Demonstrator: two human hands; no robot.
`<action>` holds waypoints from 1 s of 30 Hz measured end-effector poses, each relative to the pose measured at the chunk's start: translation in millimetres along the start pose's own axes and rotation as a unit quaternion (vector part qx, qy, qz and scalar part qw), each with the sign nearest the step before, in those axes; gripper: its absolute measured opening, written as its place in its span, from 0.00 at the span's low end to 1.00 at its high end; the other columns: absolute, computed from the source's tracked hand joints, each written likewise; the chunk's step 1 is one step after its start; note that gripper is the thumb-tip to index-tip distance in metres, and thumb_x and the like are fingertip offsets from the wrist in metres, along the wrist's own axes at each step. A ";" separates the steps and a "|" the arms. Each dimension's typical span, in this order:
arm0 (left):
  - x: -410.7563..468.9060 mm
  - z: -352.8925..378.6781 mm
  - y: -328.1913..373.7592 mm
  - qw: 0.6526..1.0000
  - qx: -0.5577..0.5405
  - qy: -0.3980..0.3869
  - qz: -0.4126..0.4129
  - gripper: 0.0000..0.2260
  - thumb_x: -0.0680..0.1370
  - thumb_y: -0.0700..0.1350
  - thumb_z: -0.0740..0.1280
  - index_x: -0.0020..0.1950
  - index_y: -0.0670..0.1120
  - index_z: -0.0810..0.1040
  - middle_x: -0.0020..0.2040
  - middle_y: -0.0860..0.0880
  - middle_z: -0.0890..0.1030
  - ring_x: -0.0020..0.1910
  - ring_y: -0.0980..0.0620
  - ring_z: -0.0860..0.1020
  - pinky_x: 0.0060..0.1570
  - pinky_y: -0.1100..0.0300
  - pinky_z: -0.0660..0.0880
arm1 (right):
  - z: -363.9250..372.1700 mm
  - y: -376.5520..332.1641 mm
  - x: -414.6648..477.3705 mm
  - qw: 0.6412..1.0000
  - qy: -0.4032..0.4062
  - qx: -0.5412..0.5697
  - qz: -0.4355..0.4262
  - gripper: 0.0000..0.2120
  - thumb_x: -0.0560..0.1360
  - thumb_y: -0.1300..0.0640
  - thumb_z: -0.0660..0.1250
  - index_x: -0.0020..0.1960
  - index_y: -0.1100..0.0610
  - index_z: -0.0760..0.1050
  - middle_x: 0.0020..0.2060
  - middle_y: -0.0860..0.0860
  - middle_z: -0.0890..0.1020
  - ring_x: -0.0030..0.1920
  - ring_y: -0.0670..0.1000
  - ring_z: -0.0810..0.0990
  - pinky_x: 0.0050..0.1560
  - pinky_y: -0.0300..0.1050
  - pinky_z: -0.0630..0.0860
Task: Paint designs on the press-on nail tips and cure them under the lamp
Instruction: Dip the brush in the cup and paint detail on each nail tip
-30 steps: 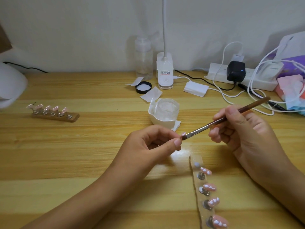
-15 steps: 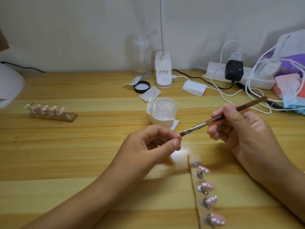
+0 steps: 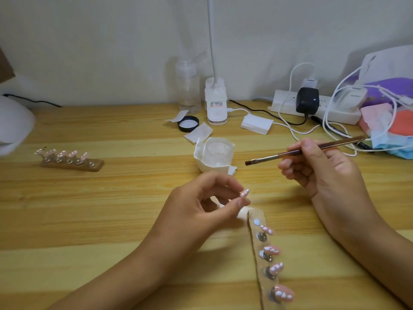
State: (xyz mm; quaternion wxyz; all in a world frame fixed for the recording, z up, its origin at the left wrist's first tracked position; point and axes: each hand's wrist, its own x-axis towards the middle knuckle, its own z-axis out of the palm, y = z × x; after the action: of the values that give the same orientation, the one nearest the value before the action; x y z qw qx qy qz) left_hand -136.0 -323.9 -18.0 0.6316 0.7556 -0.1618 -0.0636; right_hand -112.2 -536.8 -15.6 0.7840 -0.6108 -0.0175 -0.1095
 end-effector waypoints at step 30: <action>-2.6 15.8 -3.7 0.966 0.238 -0.075 0.067 0.14 0.66 0.63 0.68 0.48 0.59 0.79 0.42 0.60 0.77 0.44 0.58 0.74 0.44 0.62 0.66 | -4.1 7.9 4.0 1.000 -0.021 -0.010 -0.005 0.12 0.75 0.46 0.66 0.46 0.55 0.79 0.35 0.54 0.84 0.36 0.48 0.81 0.39 0.37 0.78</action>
State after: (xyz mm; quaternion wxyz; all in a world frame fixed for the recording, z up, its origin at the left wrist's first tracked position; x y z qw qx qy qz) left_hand -142.5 -337.3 -25.0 0.4226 0.8645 -0.2695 -0.0375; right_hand -107.2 -539.5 -23.5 0.7769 -0.6204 -0.0366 -0.1008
